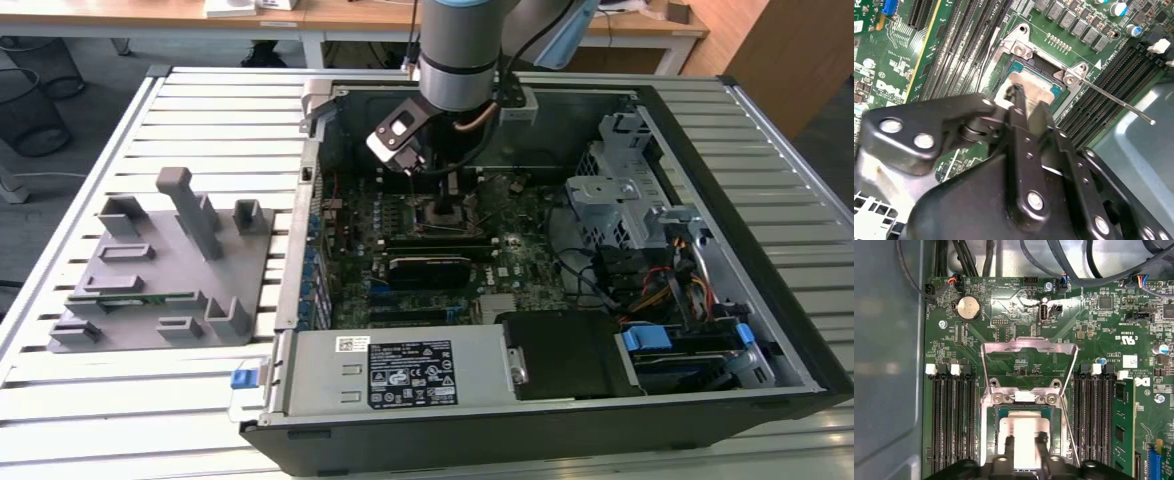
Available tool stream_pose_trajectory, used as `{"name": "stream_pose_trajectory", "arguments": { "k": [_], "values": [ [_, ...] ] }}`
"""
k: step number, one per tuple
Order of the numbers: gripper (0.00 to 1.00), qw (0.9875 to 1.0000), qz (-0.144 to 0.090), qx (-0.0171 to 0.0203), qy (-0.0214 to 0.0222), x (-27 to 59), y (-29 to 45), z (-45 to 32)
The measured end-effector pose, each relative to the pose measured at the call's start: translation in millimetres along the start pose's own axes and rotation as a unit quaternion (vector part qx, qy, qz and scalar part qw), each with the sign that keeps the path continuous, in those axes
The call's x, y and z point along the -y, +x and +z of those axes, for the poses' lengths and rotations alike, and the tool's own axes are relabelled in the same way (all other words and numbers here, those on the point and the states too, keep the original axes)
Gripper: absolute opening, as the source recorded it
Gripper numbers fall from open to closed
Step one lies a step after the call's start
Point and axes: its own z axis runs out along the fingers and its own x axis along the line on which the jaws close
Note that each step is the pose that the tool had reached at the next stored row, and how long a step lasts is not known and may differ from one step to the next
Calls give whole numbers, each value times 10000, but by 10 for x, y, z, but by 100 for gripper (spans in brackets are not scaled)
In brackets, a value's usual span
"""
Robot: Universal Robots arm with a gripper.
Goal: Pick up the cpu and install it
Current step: 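Place the cpu into insertion slot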
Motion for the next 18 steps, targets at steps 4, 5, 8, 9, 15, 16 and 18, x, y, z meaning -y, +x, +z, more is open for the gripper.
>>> {"name": "stream_pose_trajectory", "arguments": {
  "k": [4, 5, 8, 9, 15, 16, 18],
  "values": [
    [12, 10000, 0, 0, 2, 0, 0, -27],
    [12, 10000, 0, 0, 2, 0, 0, -34],
    [12, 10000, 0, 0, 2, 0, 1, -50],
    [12, 10000, 0, 0, 2, -1, 0, -56],
    [12, 10000, 0, 0, 2, -1, 1, -79],
    [12, 10000, 0, -1, 2, -1, 1, -79],
    [12, 10000, 0, 1, 3, -1, 1, -87]
  ]
}}
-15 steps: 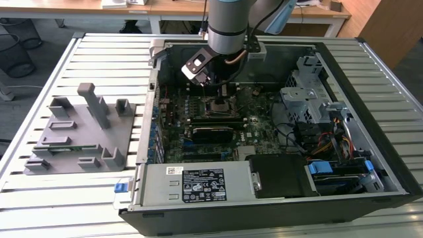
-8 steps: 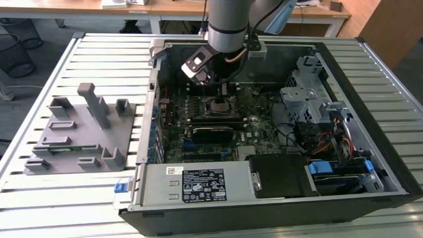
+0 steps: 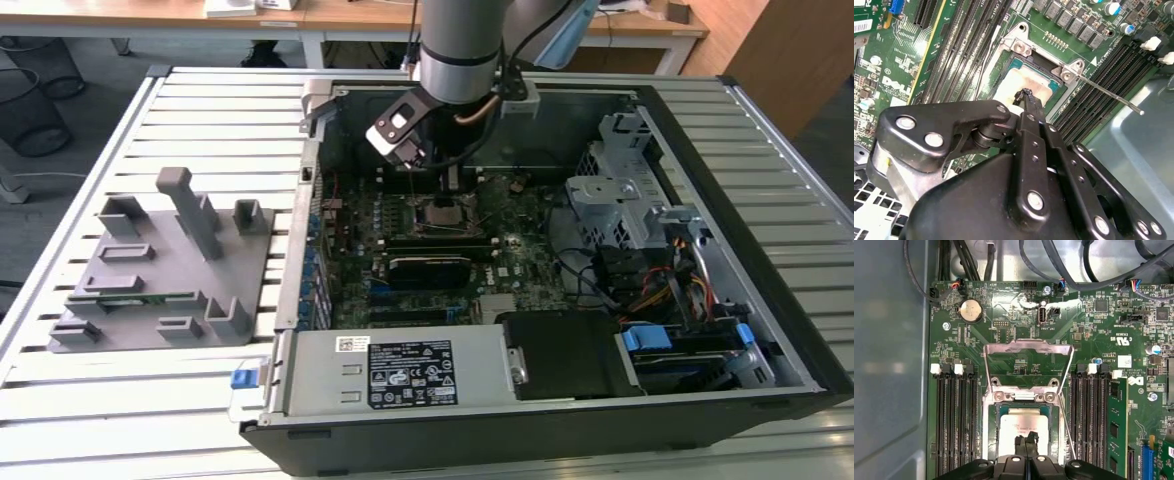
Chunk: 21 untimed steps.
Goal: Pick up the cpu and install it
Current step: 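Place the cpu into insertion slot, then close the cpu cover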
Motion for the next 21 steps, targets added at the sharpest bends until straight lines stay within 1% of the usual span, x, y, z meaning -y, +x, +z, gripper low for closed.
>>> {"name": "stream_pose_trajectory", "arguments": {
  "k": [15, 17, 21],
  "values": [
    [12, 10000, 0, 0, 0, 0, 0, -54],
    [12, 10000, 0, 0, 0, -1, 1, -78],
    [12, 10000, 0, 5, -2, -1, 2, -157]
  ]
}}
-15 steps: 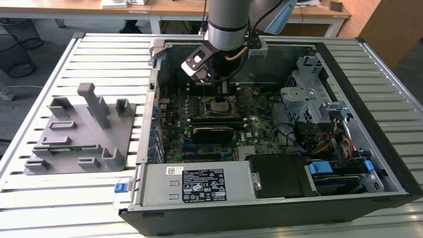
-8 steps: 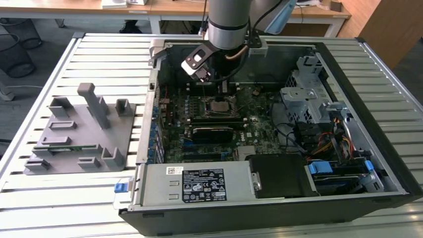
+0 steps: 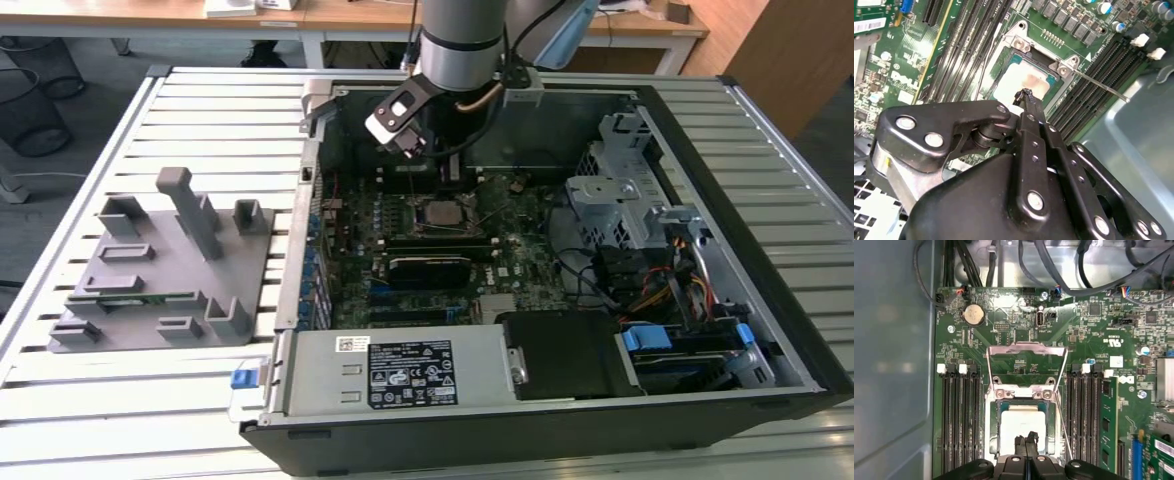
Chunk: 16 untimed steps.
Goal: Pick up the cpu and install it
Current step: 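Close the cpu cover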
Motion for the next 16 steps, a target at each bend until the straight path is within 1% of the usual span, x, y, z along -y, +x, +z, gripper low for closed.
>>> {"name": "stream_pose_trajectory", "arguments": {
  "k": [5, 7, 11, 14, 16],
  "values": [
    [12, 10000, 0, 17, -2, -1, 1, -112],
    [12, 10000, 0, 34, -3, -1, 1, -167],
    [12, 10000, -1, 52, -4, -2, 2, -247],
    [12, 10000, 0, 59, -27, -2, 2, -250],
    [12, 10000, -1, 65, -29, -2, -15, -252]
  ]
}}
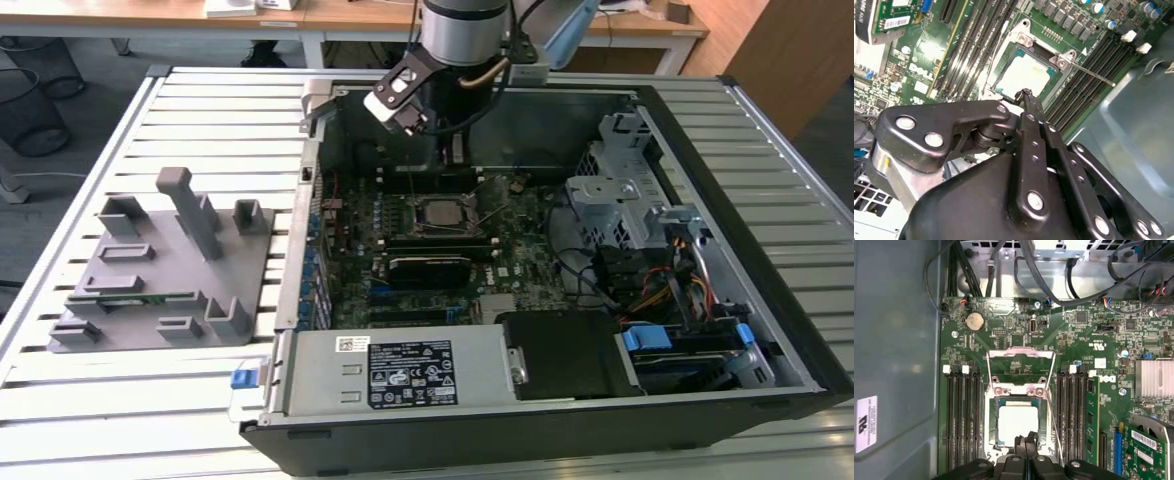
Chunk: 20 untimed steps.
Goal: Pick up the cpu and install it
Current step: 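Close the cpu cover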
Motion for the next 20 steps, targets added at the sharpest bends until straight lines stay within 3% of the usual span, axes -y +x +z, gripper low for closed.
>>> {"name": "stream_pose_trajectory", "arguments": {
  "k": [6, 9, 14, 18, 20],
  "values": [
    [12, 10000, 1, 1, 12, -15, -85, 2],
    [12, 10000, 0, 2, 51, -78, -90, 2],
    [12, 10000, 0, 3, 64, -178, -91, 1],
    [12, 10000, 0, 1, 64, -185, -91, -87],
    [12, 10000, -1, 0, 64, -194, -91, -94]
  ]
}}
